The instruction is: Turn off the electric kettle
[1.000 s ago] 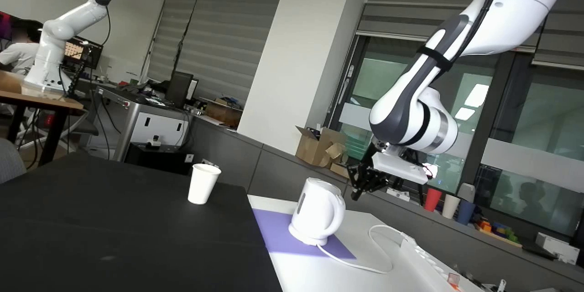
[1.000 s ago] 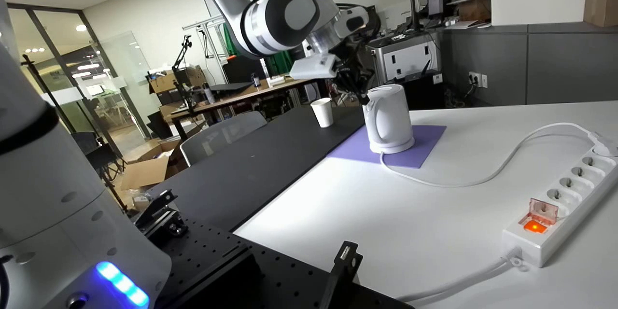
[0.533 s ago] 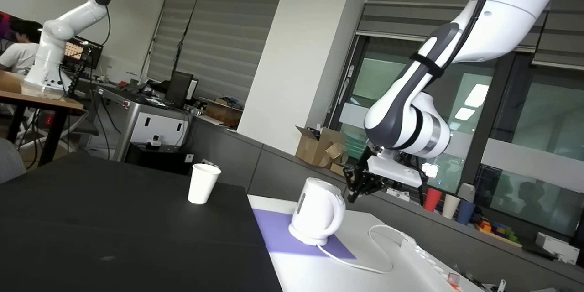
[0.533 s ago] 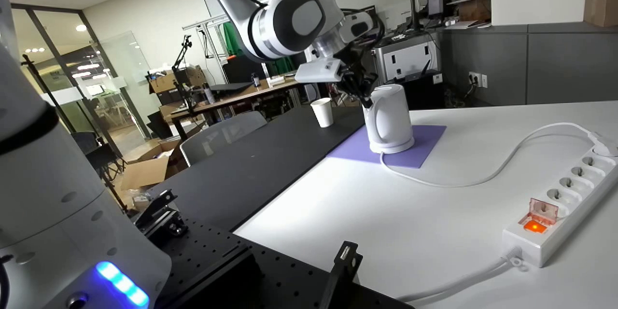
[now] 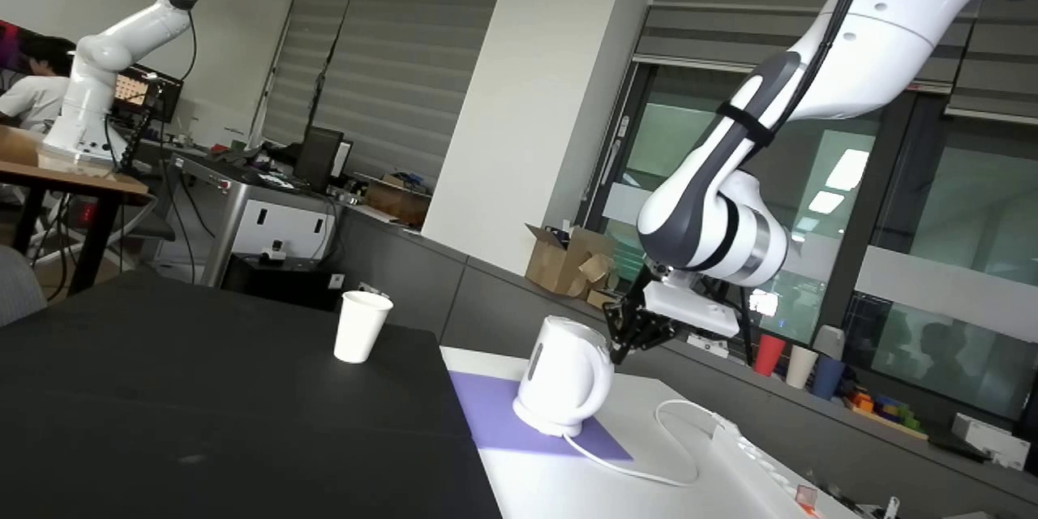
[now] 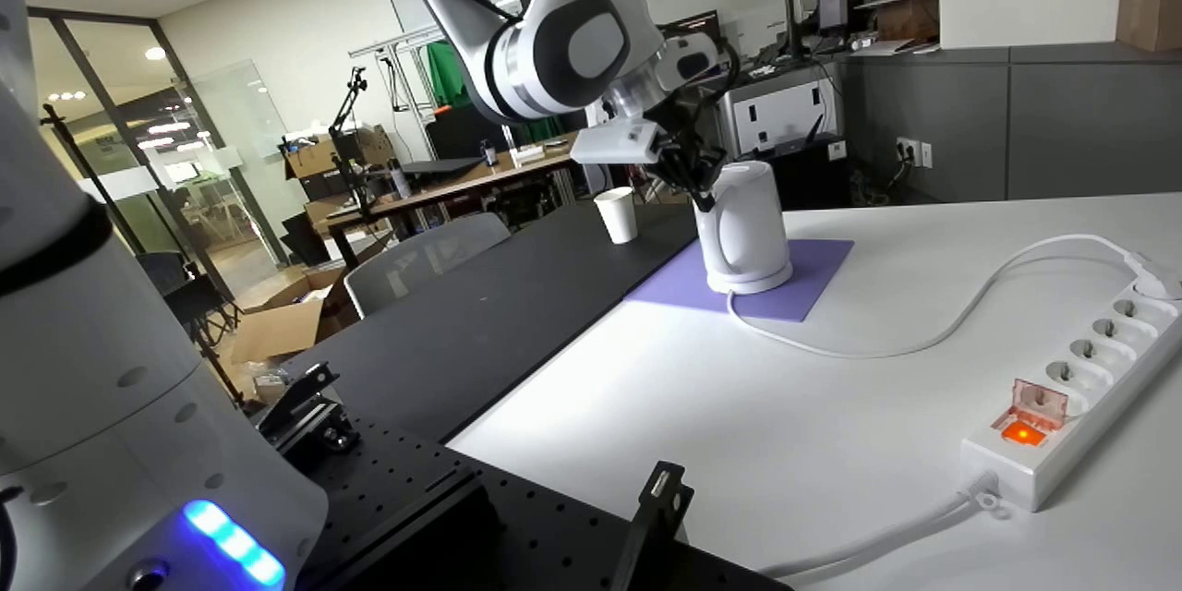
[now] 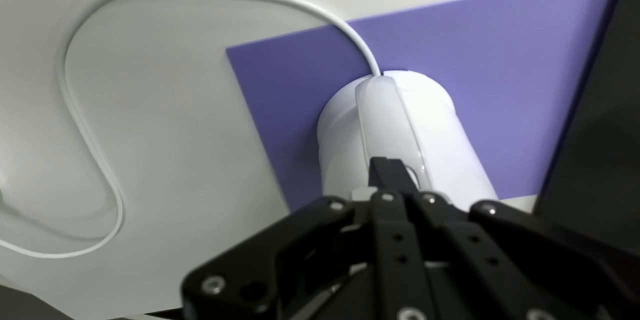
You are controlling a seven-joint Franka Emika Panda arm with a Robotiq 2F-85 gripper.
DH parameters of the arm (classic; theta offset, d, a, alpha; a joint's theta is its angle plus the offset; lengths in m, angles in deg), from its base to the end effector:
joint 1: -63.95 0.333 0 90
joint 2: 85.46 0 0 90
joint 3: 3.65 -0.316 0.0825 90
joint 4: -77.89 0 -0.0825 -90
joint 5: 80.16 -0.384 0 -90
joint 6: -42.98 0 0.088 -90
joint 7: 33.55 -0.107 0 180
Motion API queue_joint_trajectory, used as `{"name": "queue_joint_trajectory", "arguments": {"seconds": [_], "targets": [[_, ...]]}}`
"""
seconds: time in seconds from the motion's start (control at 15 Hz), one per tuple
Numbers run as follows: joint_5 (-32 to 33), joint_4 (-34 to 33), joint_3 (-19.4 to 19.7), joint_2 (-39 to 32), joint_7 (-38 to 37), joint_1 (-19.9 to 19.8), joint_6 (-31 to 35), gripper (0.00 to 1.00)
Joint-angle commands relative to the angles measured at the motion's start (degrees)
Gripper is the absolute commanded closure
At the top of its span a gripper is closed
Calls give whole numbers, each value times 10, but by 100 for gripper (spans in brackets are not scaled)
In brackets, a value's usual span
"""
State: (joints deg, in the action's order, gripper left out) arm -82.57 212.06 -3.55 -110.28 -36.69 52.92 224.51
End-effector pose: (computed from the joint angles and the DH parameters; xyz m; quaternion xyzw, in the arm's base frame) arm 0.5335 -0.1089 0.1912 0.9704 -0.1422 0.1951 0.0104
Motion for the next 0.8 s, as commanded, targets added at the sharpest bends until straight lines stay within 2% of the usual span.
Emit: {"name": "queue_joint_trajectory", "arguments": {"seconds": [0.0,0.4,0.6,0.73], "targets": [[-10,-18,-11,-11,8,-7,-5,100],[-5,-16,4,-14,8,9,-4,100],[5,-17,43,-24,8,40,-8,100],[14,-16,84,-40,9,72,-1,100]]}}
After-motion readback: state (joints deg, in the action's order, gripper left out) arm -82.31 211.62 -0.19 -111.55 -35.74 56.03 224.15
